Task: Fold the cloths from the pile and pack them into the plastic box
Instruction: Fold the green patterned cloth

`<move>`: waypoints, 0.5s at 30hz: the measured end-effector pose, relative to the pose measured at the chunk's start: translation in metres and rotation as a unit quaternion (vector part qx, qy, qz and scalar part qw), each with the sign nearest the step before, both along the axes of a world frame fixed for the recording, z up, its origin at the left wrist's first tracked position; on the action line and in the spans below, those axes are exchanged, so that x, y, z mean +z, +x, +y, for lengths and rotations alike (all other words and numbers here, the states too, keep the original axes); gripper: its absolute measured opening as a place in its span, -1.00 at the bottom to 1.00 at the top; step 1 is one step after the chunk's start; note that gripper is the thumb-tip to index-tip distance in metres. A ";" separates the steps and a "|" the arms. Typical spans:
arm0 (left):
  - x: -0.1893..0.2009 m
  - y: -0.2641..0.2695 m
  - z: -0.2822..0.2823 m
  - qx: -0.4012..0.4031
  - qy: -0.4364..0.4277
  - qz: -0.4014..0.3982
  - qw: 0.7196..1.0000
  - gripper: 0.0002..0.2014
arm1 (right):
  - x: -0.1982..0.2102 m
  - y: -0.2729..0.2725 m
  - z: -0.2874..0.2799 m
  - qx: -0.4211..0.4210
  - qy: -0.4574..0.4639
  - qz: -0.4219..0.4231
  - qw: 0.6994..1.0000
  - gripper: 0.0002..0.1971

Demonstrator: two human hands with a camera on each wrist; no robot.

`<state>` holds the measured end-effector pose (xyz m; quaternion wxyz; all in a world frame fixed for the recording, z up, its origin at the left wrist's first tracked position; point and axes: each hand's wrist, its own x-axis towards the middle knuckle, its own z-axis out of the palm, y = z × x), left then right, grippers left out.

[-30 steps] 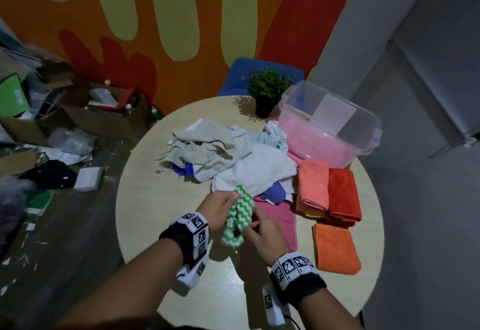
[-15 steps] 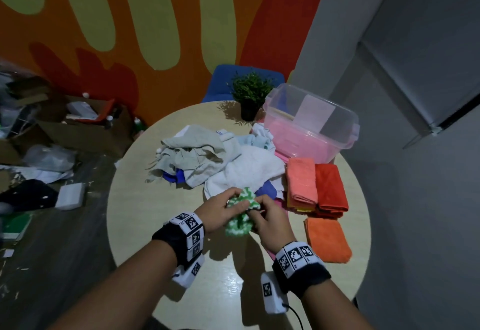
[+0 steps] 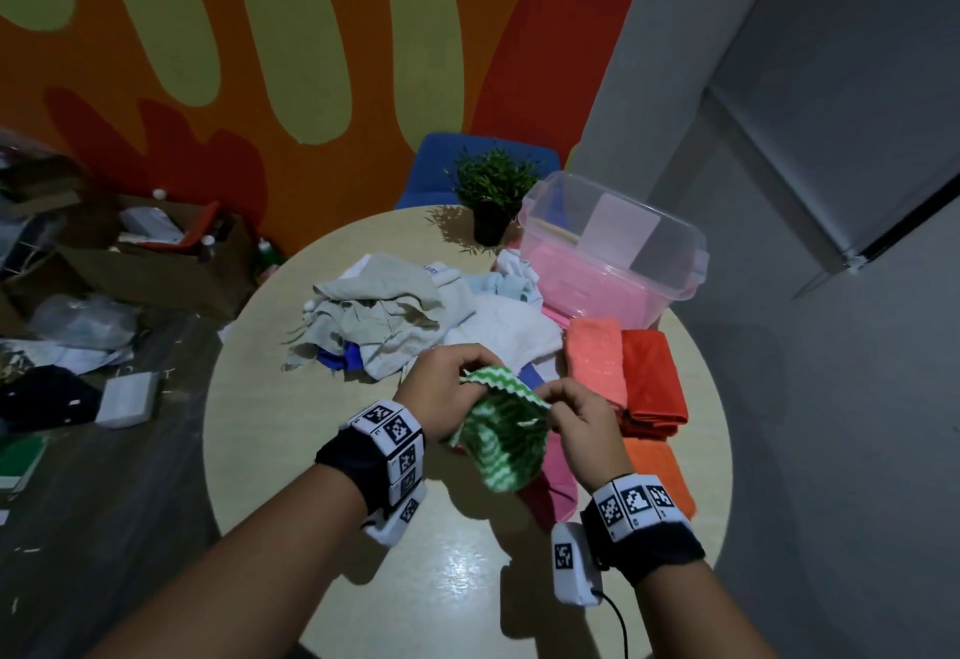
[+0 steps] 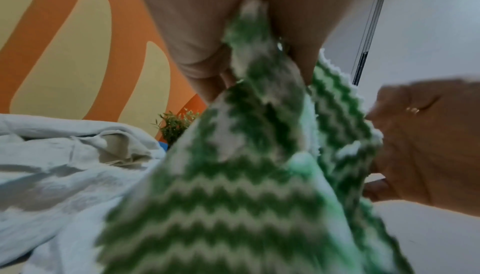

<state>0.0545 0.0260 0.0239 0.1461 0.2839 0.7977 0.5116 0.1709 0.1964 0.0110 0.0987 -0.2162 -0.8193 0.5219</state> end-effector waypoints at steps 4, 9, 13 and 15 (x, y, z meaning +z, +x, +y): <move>0.011 0.000 0.014 -0.044 -0.020 0.025 0.999 -0.85 | 0.012 -0.005 -0.017 0.079 0.086 0.013 0.993 -0.56; 0.022 -0.010 0.014 -0.058 -0.046 0.051 0.996 -0.68 | 0.015 -0.013 -0.007 -0.025 0.140 0.013 0.990 -0.67; 0.026 -0.023 0.004 -0.026 -0.085 0.088 0.992 -0.81 | 0.030 -0.008 0.012 -0.049 0.153 0.045 0.986 -0.70; 0.025 -0.027 -0.001 0.008 -0.083 0.103 0.991 -0.86 | 0.033 -0.005 0.020 -0.055 0.165 0.048 0.984 -0.79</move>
